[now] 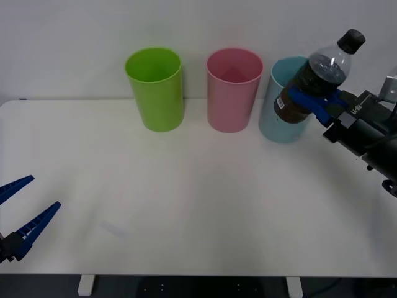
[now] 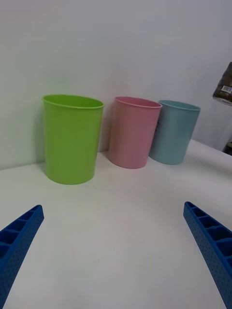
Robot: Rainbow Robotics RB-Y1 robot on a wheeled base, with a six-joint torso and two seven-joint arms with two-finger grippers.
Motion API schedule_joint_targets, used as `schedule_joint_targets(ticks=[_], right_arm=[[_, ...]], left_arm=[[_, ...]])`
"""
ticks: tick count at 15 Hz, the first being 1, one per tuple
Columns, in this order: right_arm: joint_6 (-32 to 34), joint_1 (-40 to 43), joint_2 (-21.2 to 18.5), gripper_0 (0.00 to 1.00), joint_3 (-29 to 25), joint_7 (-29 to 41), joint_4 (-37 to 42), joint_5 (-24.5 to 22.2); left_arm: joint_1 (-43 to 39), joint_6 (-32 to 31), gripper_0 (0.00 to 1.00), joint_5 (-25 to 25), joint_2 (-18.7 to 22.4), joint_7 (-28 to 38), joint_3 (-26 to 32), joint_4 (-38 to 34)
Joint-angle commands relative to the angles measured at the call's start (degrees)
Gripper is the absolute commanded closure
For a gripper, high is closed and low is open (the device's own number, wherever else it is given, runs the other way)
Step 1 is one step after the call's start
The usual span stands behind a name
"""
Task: Grasp the object on the table and drop it into the matching bin: aluminum can to the light blue bin, PET bottle to the pink bin.
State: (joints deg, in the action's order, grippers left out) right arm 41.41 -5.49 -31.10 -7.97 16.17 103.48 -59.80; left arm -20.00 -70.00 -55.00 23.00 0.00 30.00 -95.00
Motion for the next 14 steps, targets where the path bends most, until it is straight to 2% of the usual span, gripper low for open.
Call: schedule_joint_targets(ticks=[1,4,9,14], right_arm=[[0.1,-4.2,-1.5,1.00,1.2,1.5,-2.5,-0.7],[0.1,-12.3,-3.4,1.00,4.4,0.8,-10.1,-0.8],[0.2,-23.2,-3.4,1.00,7.9,0.3,-21.3,-3.1],[0.3,-34.1,-1.0,1.00,10.3,-1.5,-33.8,-6.6]], left_arm=[[0.0,0.0,0.00,0.0,0.0,0.0,0.0,0.0],[0.0,0.0,0.00,0.0,0.0,0.0,0.0,0.0],[0.0,0.0,0.00,0.0,0.0,0.0,0.0,0.0],[0.0,0.0,0.00,0.0,0.0,0.0,0.0,0.0]])
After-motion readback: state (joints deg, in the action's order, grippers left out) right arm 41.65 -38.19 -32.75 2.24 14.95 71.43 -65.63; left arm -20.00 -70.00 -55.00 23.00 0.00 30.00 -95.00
